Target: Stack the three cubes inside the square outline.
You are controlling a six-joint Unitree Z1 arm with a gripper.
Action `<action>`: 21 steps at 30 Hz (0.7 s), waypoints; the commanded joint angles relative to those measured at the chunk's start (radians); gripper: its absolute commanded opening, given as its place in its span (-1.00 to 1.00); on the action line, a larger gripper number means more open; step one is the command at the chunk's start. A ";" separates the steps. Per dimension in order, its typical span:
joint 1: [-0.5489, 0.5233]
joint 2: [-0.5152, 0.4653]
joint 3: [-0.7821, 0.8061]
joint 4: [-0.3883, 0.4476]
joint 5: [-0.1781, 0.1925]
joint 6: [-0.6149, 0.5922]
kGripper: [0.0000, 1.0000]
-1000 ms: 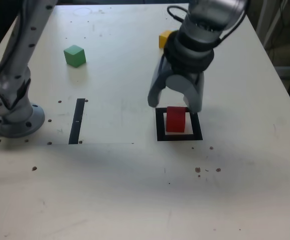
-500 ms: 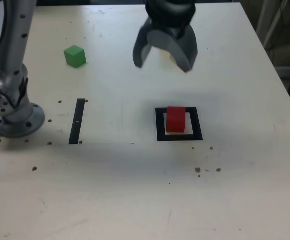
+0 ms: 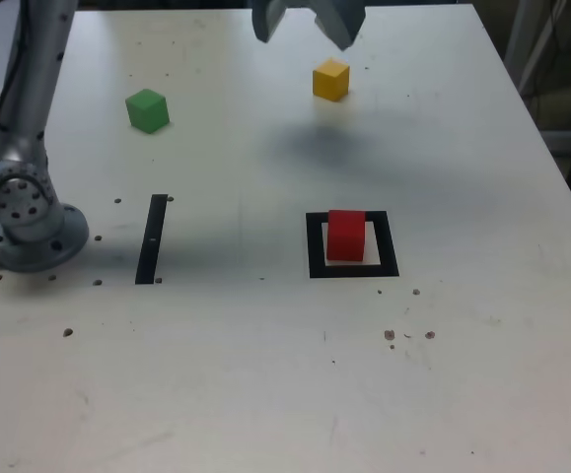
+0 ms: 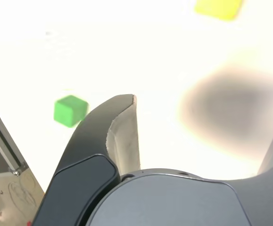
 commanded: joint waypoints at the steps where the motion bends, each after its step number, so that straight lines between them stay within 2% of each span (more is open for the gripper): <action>1: 0.013 0.031 -0.016 -0.005 0.001 0.046 1.00; 7: 0.078 0.100 -0.061 -0.041 0.001 0.194 1.00; 15: 0.128 0.173 -0.115 -0.094 -0.002 0.242 0.99; 21: 0.138 0.208 -0.108 -0.150 -0.032 0.283 0.98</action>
